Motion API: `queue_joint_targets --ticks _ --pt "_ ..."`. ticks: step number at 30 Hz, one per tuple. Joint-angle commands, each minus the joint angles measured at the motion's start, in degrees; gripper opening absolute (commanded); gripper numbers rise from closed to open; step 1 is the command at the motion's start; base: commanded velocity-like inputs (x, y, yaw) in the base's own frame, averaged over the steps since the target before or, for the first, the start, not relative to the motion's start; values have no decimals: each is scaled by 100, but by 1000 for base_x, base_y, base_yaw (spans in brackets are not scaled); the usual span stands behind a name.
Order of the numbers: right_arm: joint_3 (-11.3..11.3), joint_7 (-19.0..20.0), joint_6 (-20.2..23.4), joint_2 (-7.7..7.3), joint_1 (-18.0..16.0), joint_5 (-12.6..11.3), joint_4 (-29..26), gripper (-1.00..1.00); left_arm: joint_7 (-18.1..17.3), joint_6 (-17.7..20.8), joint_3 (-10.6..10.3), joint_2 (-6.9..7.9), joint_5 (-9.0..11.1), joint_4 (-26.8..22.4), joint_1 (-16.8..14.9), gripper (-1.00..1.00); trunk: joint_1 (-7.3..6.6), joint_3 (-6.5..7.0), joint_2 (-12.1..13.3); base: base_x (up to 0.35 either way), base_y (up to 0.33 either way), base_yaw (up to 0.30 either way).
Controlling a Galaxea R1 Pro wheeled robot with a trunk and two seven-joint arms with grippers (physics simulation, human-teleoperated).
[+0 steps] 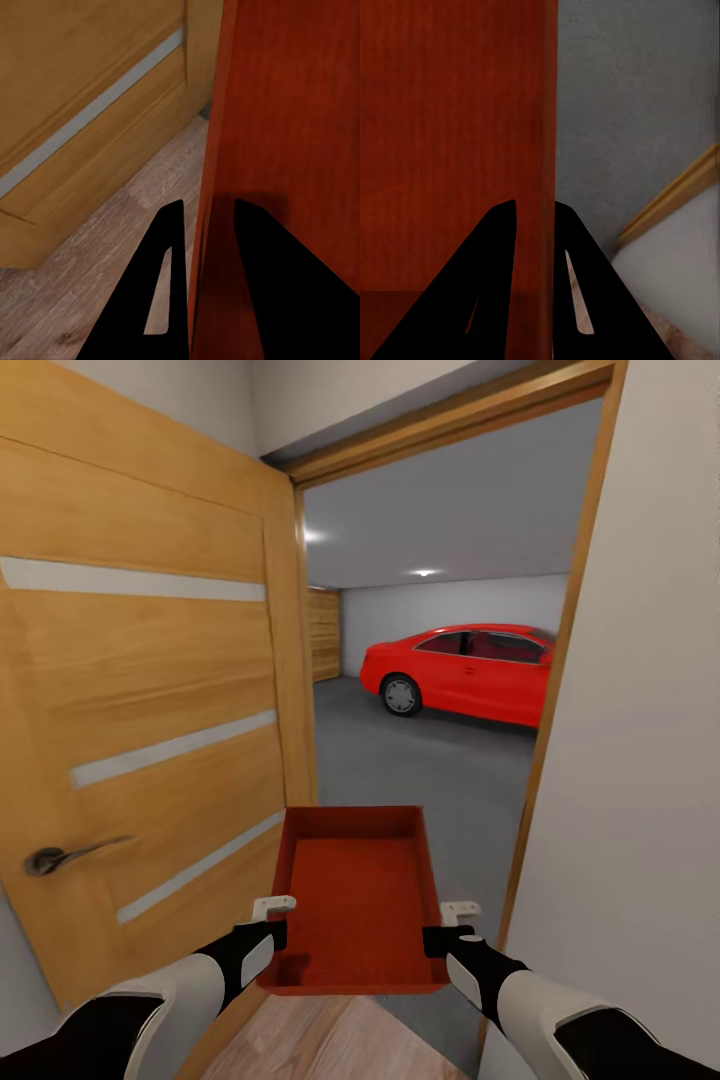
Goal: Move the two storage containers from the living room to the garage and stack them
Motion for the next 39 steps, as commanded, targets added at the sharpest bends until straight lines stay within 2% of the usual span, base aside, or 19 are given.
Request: queue_joint_targets --ticks 1,15,31,39 --pt "-24 -31 2 0 0 -87 20 -100 68 -27 108 36 -40 -35 -2 -100 4 -2 -4 195 168 -258" --pt "-24 -31 -1 0 3 -86 20 -100 68 -27 101 36 -40 -31 -3 -100 4 -2 -4 195 169 -248" --pt "-24 -31 -3 0 3 -89 20 -100 67 -27 100 36 -40 -32 1 -100 4 -2 -4 199 174 -32" --pt "-24 -31 -3 3 2 -89 20 -100 67 -27 100 36 -40 -32 1 -100 4 -2 -4 201 176 -207"
